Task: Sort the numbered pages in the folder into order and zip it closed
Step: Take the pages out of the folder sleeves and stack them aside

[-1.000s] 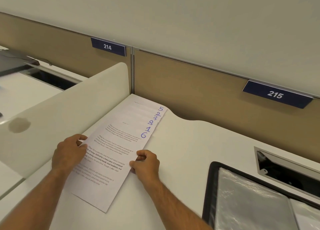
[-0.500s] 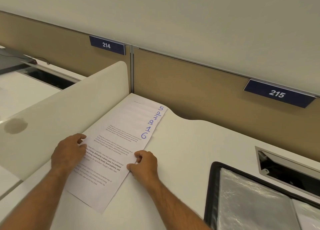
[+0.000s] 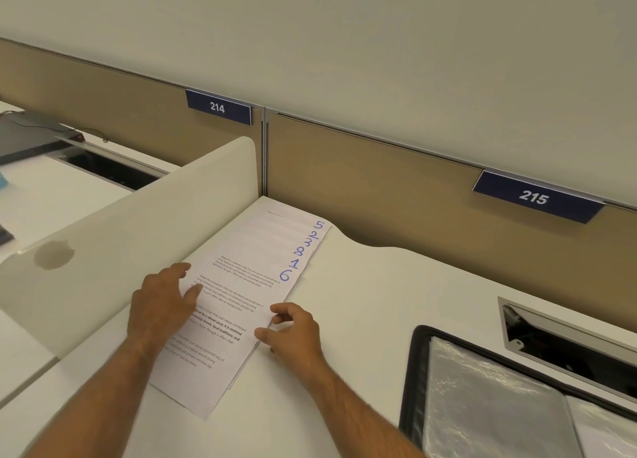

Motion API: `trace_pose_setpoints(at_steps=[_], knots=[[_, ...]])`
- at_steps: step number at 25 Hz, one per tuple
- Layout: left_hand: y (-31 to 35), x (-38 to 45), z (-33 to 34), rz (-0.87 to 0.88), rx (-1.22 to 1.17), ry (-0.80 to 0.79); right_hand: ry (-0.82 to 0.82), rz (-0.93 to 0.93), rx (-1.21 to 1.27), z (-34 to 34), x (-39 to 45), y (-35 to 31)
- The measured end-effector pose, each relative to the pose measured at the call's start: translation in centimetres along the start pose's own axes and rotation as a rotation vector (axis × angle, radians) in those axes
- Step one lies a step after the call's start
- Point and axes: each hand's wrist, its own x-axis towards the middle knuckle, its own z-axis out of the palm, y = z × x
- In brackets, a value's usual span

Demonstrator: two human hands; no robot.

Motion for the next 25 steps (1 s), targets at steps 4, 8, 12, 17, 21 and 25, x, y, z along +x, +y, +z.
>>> trace_pose_setpoints(at_steps=[4,8,12,17,21,25], knots=[[3.3,-2.0,-0.3,0.161,-0.07,0.03,0.08,-0.091,-0.025,-2.7,-2.2,-0.8],[7.3,-4.7,-0.3,0.284,-0.068,0.039,0.22,-0.215,-0.174,-6.5,-4.3,-1.1],[10.1,-6.8,0.2,0.422,0.015,0.028,0.264,-0.313,-0.371,-11.0,-6.6,-0.8],[14.7,-9.8,0.7,0.468,0.072,-0.029,0.276,-0.302,-0.729,-16.1,-9.4,-0.3],[18.3,-12.8,1.5,0.532,0.078,-0.045,0.278,-0.322,-0.888,-20.1,-11.8,1.5],[21.4,-15.9,3.8,0.594,0.099,-0.084,0.307,-0.282,-0.987,-24.0,-14.7,3.7]])
